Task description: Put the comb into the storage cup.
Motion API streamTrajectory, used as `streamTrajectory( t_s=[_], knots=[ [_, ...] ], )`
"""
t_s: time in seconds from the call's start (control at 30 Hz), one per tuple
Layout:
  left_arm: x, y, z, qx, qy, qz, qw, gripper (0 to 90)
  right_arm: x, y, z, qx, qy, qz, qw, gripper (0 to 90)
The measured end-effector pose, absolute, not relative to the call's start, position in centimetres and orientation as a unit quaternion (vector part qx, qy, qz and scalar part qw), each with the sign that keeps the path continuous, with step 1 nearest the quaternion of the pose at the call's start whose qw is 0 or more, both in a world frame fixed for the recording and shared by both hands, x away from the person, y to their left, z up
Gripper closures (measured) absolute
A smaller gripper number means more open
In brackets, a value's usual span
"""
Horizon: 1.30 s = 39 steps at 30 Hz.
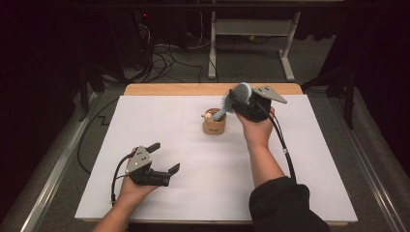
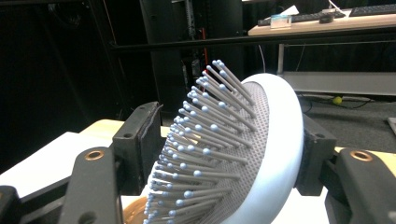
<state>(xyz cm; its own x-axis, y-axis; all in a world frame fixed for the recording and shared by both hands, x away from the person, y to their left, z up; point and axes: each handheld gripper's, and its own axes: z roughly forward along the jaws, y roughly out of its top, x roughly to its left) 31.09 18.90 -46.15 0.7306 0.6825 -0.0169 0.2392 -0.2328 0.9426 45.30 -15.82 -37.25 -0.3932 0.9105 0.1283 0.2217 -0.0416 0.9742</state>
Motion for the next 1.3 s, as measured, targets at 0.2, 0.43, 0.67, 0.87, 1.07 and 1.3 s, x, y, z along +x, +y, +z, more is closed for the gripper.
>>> streamTrajectory(
  t_s=[0.2, 0.43, 0.67, 0.87, 1.07, 1.3],
  knots=[
    [31.09, 18.89, -46.16, 0.758, 0.303, 0.207, 0.539, 0.0, 45.38, -16.22, -37.58, 0.464, 0.619, 0.553, 0.308, 33.5],
    [31.10, 18.87, -46.18, 0.758, 0.303, 0.207, 0.539, 0.0, 45.47, -16.62, -37.72, 0.470, 0.620, 0.548, 0.307, 31.1],
    [31.11, 18.87, -46.20, 0.759, 0.303, 0.206, 0.539, 0.0, 45.43, -16.65, -37.89, 0.471, 0.621, 0.546, 0.308, 29.7],
    [31.12, 18.86, -46.23, 0.759, 0.303, 0.206, 0.538, 0.0, 45.50, -16.66, -37.98, 0.470, 0.623, 0.545, 0.307, 28.3],
    [31.08, 18.77, -46.23, 0.762, 0.301, 0.208, 0.535, 0.0, 45.56, -16.55, -38.12, 0.468, 0.627, 0.542, 0.306, 27.1],
    [31.10, 18.81, -46.25, 0.762, 0.301, 0.208, 0.535, 0.0, 45.55, -16.62, -38.15, 0.467, 0.629, 0.540, 0.307, 25.3]
  ],
)
